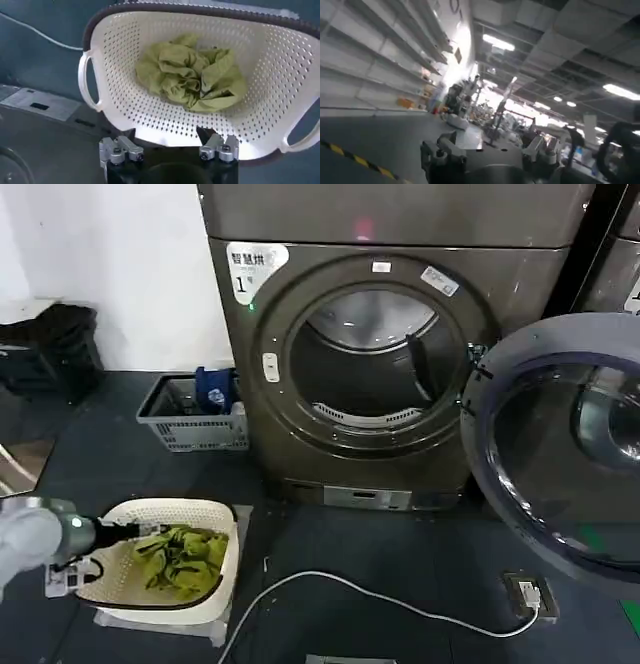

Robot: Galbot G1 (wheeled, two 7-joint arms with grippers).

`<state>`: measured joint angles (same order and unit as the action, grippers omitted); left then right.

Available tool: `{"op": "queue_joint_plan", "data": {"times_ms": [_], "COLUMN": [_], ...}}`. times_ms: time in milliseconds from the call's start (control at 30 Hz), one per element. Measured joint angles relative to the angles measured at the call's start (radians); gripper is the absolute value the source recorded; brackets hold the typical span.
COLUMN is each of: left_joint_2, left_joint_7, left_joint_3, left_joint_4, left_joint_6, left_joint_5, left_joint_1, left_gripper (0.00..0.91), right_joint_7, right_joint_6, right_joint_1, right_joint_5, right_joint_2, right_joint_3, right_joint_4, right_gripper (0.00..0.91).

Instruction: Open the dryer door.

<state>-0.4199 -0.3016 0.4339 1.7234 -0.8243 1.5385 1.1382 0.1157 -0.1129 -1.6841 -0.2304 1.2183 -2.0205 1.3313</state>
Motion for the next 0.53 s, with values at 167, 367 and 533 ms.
{"op": "queue_joint_plan", "data": {"times_ms": [167,367,533], "left_joint_2": [-0.011,-0.012,-0.012], "left_joint_7": [0.001,-0.002,-0.003], "left_joint_3": [-0.016,-0.028,-0.034], "left_joint_4": [-0.001,-0.004,-0.012], "left_joint_6": [0.0,0.001,0.001], "left_joint_5": [0.051,0.057,0.057], "left_joint_1": [-0.015,-0.019,-0.024], "left_gripper": [0.907,0.907,0.907], "right_joint_7": [-0.008,-0.009,-0.01], "right_joint_6": [-0.006,-0.003,-0.004], "right_joint_1": [-0.015,-0.012,-0.013], "right_joint_5": [0.008,0.019,0.027], "right_joint_2": [0.003,0.017,0.018], "right_joint_3": [-0.025,-0.028,-0.037], "right_joint_4": [-0.02,-0.024,-0.033], "right_gripper": [0.907,0.907,0.907]}}
